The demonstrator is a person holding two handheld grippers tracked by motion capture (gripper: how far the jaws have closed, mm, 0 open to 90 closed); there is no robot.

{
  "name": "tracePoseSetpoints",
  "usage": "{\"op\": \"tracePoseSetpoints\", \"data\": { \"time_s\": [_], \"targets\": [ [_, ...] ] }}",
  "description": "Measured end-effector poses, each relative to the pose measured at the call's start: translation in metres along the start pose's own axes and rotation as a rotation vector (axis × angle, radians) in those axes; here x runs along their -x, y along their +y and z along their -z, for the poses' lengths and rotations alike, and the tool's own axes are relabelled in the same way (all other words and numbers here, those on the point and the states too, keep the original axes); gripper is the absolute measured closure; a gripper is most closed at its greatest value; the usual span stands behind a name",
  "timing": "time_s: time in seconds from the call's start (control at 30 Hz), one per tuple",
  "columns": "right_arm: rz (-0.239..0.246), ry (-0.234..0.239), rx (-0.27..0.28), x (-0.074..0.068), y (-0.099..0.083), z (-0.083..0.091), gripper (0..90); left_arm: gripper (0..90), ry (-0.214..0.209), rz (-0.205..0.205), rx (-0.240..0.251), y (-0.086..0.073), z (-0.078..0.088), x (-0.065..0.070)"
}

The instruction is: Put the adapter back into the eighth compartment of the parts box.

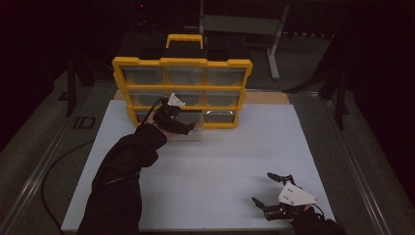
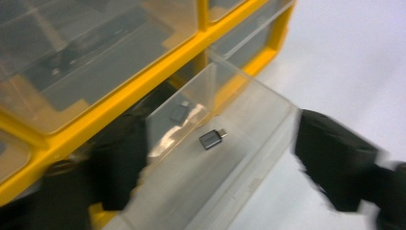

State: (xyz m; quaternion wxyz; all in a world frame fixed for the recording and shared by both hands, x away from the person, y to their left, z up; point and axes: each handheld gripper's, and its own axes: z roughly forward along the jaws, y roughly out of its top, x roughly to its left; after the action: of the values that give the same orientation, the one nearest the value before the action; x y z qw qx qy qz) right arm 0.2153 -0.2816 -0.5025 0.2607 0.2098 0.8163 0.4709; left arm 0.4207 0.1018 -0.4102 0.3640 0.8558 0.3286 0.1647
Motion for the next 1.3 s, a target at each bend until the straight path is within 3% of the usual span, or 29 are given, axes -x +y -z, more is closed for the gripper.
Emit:
{"op": "tracePoseSetpoints", "data": {
  "time_s": [0.1, 0.17, 0.63, 0.87, 0.93, 1.03, 1.3],
  "targets": [
    [0.000, -0.002, 0.000, 0.000, 0.000, 0.000, 8.4, 3.3, -0.048, -0.008, -0.004, -0.001, 0.003, -0.001],
    [-0.002, -0.003, -0.001, 0.000, 0.000, 0.000, 8.4, 0.0, -0.058, 0.002, 0.004, -0.002, 0.005, -0.001],
    [-0.006, -0.008, 0.000, 0.000, 0.000, 0.001, 8.4, 0.0, -0.047, -0.006, 0.034, -0.010, 0.018, 0.013],
    [-0.006, -0.009, -0.001, 0.000, 0.000, 0.001, 8.4, 0.0, -0.035, -0.004, 0.025, -0.019, 0.019, 0.018],
    [-0.004, -0.009, -0.001, 0.000, 0.001, 0.001, 8.4, 0.0, -0.010, -0.012, 0.021, -0.021, 0.019, 0.022],
    [-0.002, -0.008, -0.002, 0.000, 0.001, 0.001, 8.4, 0.0, -0.014, -0.006, 0.022, -0.025, 0.020, 0.026],
    [-0.003, -0.009, -0.001, 0.000, 0.001, 0.000, 8.4, 0.0, -0.016, 0.005, 0.060, -0.032, 0.029, 0.034]
  ]
}}
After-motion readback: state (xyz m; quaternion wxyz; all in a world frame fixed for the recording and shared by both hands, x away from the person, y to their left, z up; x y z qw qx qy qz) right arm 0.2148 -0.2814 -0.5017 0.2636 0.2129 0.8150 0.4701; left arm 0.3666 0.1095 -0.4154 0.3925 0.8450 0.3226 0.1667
